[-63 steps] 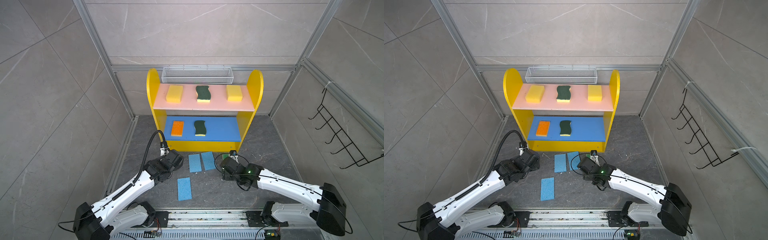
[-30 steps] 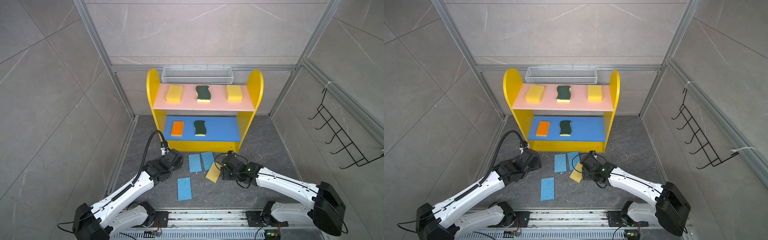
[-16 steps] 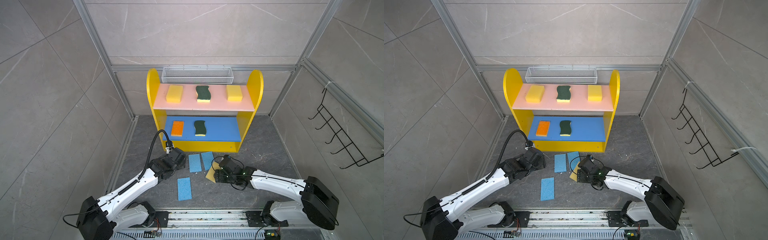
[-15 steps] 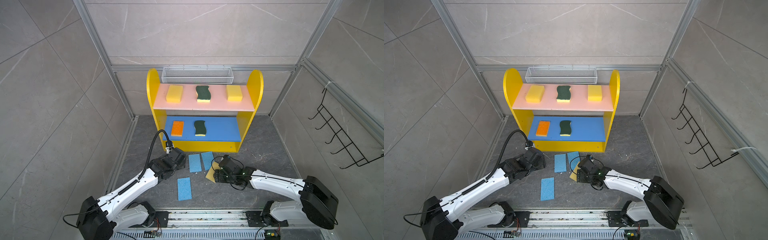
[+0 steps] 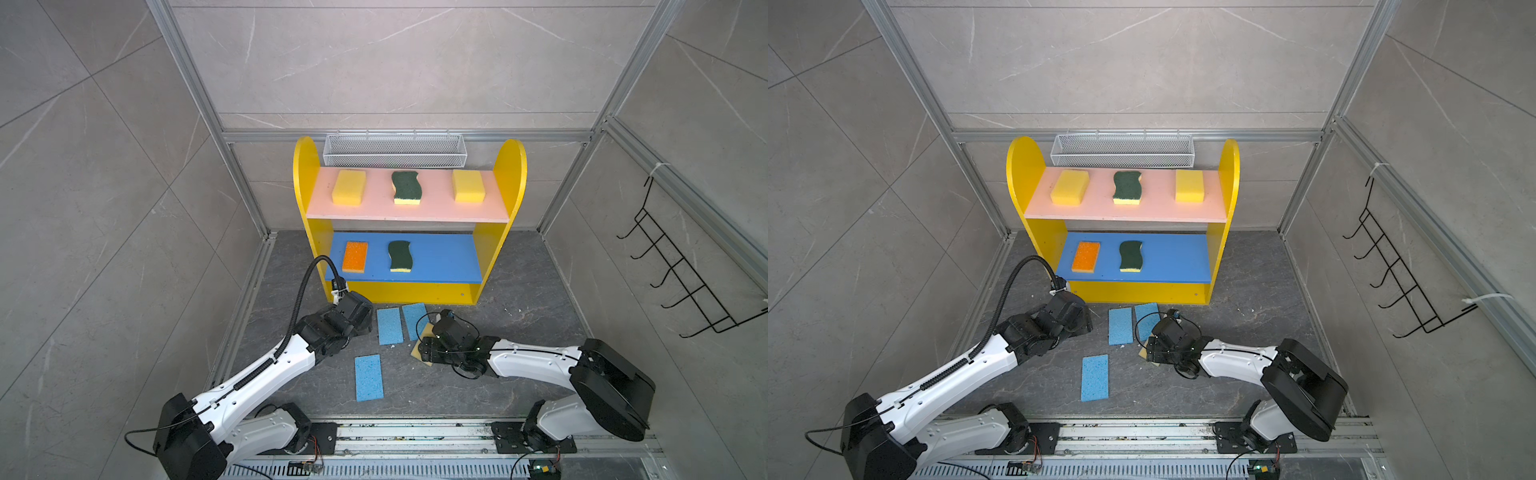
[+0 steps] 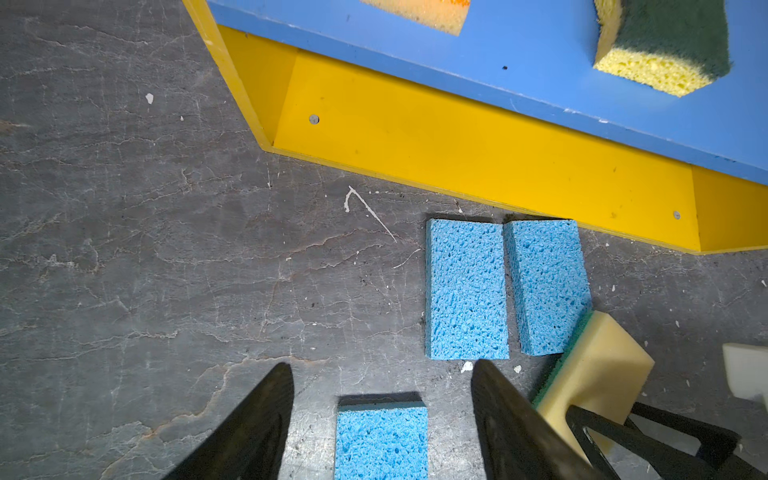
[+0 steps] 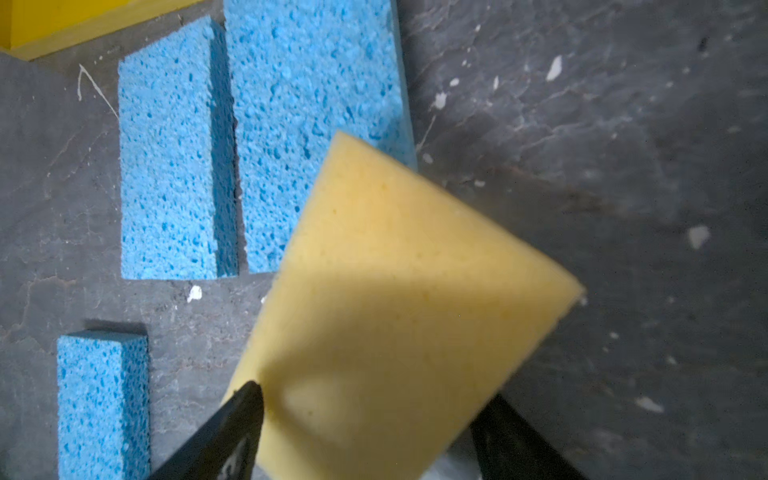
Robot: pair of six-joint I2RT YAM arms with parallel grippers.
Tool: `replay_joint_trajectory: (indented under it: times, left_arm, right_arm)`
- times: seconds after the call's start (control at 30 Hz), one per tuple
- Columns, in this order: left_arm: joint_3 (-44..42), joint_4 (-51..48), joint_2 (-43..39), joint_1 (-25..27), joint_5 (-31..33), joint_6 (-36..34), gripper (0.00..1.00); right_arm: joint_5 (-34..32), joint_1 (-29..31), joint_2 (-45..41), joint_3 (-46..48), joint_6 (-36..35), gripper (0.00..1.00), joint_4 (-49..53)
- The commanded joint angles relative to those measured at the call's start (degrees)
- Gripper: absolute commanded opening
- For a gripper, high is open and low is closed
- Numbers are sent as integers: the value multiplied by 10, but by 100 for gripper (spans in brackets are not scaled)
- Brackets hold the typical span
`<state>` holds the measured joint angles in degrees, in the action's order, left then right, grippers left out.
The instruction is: Place and organize the cleaning sponges onto the shelf
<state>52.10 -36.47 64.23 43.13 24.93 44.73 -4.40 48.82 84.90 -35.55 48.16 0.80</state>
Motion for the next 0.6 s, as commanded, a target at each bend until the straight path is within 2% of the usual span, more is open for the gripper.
replay_joint_trajectory:
  times: [0.0, 0.17, 0.37, 0.57]
  left_arm:
    - [25, -17, 3, 5, 9, -12, 70]
    - [28, -27, -1, 6, 13, -11, 70]
    - [27, -30, -8, 8, 17, -9, 70]
    - [26, -30, -11, 11, 19, -6, 70]
  right_arm:
    - [0, -3, 31, 1, 18, 78, -25]
    - [-9, -3, 41, 0, 26, 67, -34]
    - [-43, -3, 8, -6, 7, 38, 23]
    - [-81, -4, -69, -8, -25, 21, 102]
